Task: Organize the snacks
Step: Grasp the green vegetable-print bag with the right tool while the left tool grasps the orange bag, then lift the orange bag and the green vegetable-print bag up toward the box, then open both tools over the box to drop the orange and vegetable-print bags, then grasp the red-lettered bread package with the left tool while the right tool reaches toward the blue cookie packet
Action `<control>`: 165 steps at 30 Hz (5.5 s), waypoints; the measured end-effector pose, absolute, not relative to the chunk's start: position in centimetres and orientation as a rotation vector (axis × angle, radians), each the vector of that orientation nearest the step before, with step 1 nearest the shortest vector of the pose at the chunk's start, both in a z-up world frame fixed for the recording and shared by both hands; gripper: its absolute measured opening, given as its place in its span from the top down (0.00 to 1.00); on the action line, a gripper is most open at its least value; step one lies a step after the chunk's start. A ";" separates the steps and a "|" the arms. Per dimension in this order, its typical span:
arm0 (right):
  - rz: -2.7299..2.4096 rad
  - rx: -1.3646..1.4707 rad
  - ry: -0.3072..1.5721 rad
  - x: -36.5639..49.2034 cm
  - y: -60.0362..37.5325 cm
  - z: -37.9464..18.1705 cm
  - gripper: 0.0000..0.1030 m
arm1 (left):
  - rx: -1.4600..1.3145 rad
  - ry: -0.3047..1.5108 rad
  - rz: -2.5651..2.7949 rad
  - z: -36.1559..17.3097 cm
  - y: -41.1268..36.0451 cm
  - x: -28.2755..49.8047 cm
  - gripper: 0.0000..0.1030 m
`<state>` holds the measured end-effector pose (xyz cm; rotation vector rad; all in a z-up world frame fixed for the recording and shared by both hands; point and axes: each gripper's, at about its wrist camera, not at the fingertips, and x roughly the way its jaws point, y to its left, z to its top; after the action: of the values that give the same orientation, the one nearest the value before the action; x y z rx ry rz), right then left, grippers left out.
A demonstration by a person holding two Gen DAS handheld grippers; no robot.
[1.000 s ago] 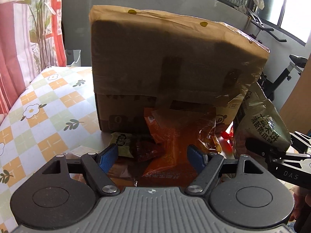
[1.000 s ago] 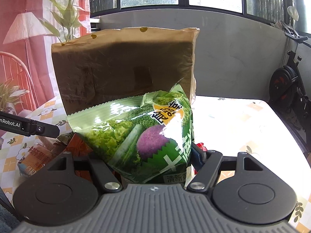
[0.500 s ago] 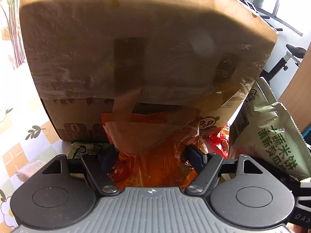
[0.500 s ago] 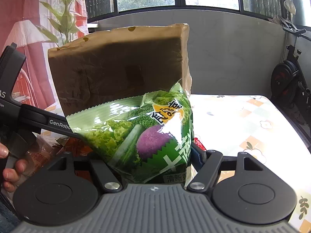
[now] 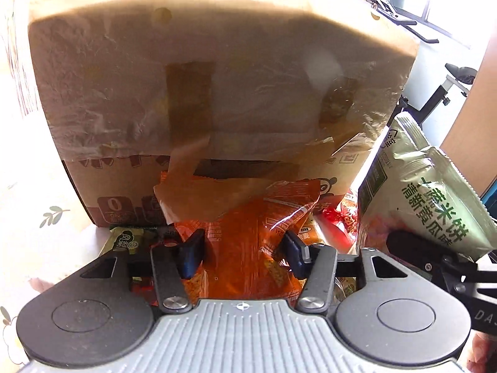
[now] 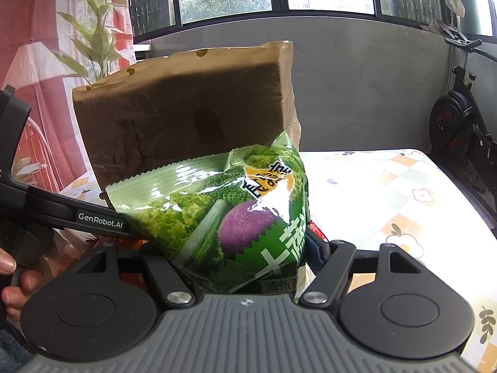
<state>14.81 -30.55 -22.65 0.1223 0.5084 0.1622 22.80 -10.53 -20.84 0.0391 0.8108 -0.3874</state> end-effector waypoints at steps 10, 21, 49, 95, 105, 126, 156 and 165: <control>0.168 0.110 0.518 14.1 -29.8 -22.3 0.30 | 0.004 0.813 -0.397 -19.9 -8.9 20.3 0.49; 0.179 0.088 0.524 13.5 -29.3 -21.4 0.30 | 0.018 0.785 -0.338 -18.9 -6.9 19.2 0.49; 0.137 0.108 0.374 9.9 -32.2 -14.5 0.30 | -0.052 0.524 -0.300 -11.5 -1.1 15.6 0.49; 0.232 0.130 0.292 33.0 -29.2 -9.9 0.28 | -0.028 0.393 -0.360 -5.4 -7.2 32.9 0.47; 0.216 0.107 0.337 32.4 -29.3 -10.6 0.17 | -0.072 0.434 -0.366 -6.1 -6.6 33.4 0.33; 0.205 0.212 0.345 24.1 -30.2 -10.6 0.14 | -0.018 0.457 -0.304 -4.8 -3.1 26.0 0.33; 0.143 0.262 0.569 15.1 -27.2 -21.1 0.13 | -0.064 0.794 -0.183 -16.8 5.6 17.4 0.16; 0.132 0.269 0.588 15.1 -27.2 -21.4 0.12 | 0.032 0.886 -0.197 -20.4 4.9 17.1 0.15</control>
<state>15.11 -27.21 -21.41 0.2690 0.5882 0.1322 17.14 4.91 -20.41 0.0317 0.8863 -0.1969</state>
